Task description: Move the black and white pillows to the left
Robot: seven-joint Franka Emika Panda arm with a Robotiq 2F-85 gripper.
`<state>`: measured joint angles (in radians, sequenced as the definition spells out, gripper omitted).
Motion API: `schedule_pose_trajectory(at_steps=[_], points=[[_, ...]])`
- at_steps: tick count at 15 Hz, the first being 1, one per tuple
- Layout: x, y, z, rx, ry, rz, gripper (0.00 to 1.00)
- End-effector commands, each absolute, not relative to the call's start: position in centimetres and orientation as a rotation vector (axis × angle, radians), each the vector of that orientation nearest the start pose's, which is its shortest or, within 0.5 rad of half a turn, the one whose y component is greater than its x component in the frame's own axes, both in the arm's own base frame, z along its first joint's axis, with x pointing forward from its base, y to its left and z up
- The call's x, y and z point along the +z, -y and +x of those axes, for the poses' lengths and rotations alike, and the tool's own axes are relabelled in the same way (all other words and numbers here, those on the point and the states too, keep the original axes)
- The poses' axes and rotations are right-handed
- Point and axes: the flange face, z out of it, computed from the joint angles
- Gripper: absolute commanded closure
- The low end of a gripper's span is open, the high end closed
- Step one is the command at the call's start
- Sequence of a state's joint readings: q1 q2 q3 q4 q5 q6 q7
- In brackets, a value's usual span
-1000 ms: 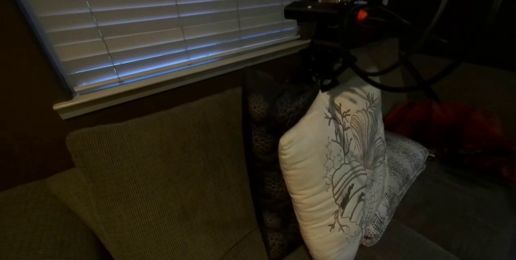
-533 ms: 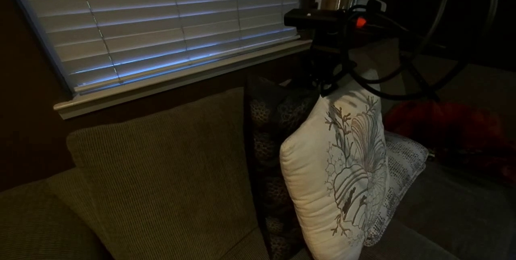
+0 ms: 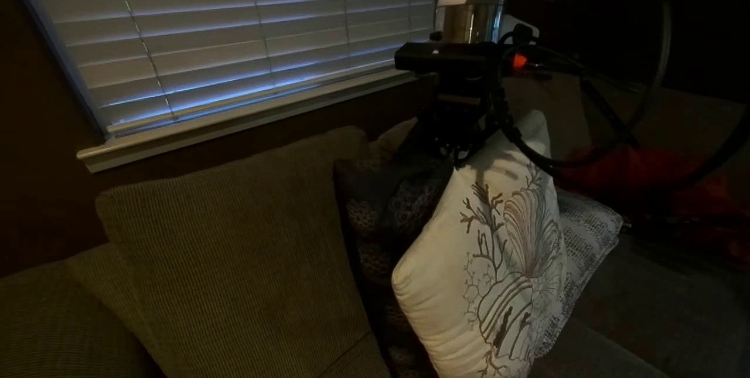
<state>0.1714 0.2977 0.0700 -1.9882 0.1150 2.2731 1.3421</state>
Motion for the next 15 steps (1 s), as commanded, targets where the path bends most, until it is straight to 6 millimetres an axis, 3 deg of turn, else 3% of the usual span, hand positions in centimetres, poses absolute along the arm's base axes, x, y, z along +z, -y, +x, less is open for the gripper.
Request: schedule_pose_trajectory(at_steps=[1, 15], points=[[33.5, -16.2, 58.7, 0.118, -1.648, -2.593, 0.99], [38.0, -22.4, 58.9, 0.092, -1.617, -2.659, 0.99]])
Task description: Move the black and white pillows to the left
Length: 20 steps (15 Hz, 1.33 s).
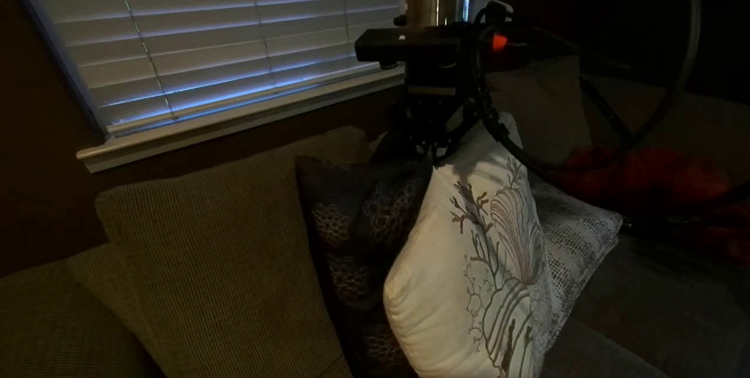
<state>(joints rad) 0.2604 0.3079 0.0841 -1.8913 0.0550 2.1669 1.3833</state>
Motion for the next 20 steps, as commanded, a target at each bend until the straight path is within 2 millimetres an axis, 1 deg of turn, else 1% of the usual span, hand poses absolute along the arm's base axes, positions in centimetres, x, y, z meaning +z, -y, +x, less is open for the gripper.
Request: schedule_pose_trajectory(at_steps=[1, 7, 10, 13, 14, 17, 20], points=[[38.3, -22.8, 59.2, 0.094, -1.623, -2.655, 0.99], [39.2, -24.9, 61.1, 0.135, -1.577, -2.706, 0.99], [38.8, -25.9, 62.2, 0.161, -1.557, -2.741, 0.99], [38.2, -26.6, 63.4, 0.189, -1.530, -2.782, 0.99], [35.4, -25.7, 62.2, 0.204, -1.562, -2.763, 0.96], [34.8, -26.1, 63.0, 0.215, -1.557, -2.773, 0.96], [34.9, -26.2, 63.2, 0.216, -1.556, -2.775, 0.96]])
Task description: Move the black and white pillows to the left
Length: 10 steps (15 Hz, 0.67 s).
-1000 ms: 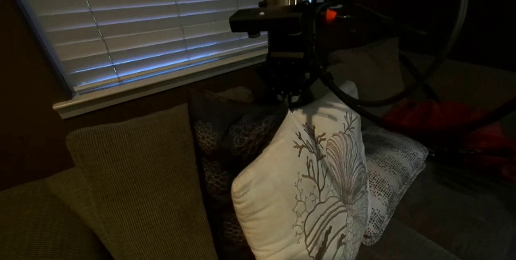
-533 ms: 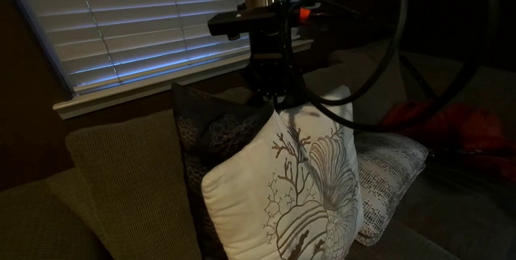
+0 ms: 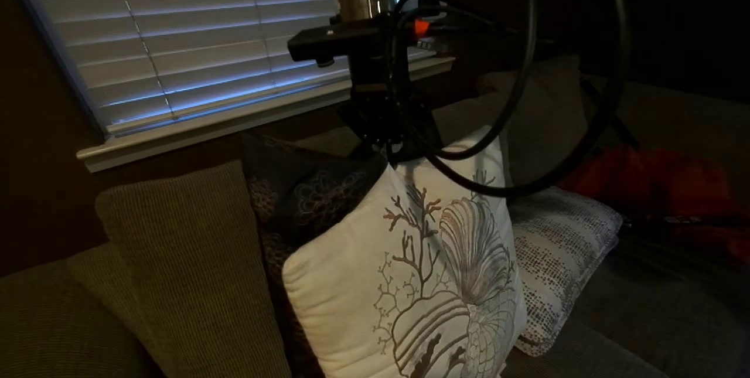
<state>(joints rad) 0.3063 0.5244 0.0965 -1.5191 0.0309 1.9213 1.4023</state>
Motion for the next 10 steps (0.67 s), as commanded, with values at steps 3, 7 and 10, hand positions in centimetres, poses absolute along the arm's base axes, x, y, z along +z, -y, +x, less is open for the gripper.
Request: schedule_pose_trajectory(at_steps=[3, 7, 10], points=[[35.06, -26.18, 63.24, 0.214, -1.555, -2.774, 0.96], [35.06, -26.18, 63.24, 0.215, -1.555, -2.774, 0.96], [35.17, -26.62, 63.10, 0.219, -1.564, -2.782, 0.99]])
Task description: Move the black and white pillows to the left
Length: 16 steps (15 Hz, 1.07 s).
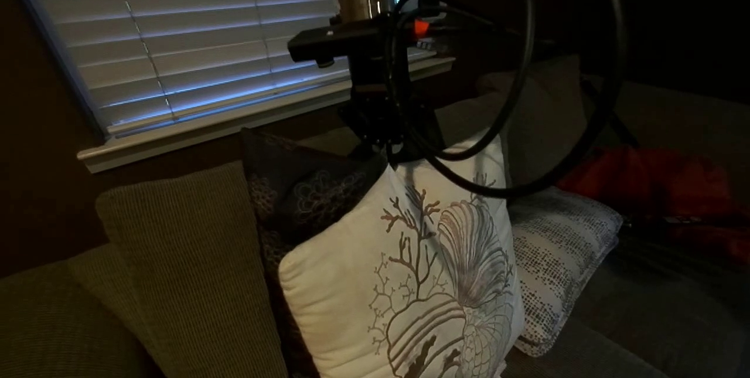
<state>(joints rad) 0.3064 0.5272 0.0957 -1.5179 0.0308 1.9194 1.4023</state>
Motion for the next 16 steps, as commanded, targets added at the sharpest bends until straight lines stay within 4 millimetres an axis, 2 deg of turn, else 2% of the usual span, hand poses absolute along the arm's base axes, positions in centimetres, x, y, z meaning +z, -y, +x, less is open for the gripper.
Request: schedule_pose_trajectory(at_steps=[1, 7, 10, 16], points=[[35.2, -27.2, 62.9, 0.220, -1.565, -2.785, 0.99], [36.4, -33.0, 60.5, 0.149, -1.565, -2.806, 0.99], [37.1, -34.9, 60.0, 0.130, -1.577, -2.775, 0.99], [37.5, -35.0, 60.7, 0.130, -1.661, -2.721, 0.99]])
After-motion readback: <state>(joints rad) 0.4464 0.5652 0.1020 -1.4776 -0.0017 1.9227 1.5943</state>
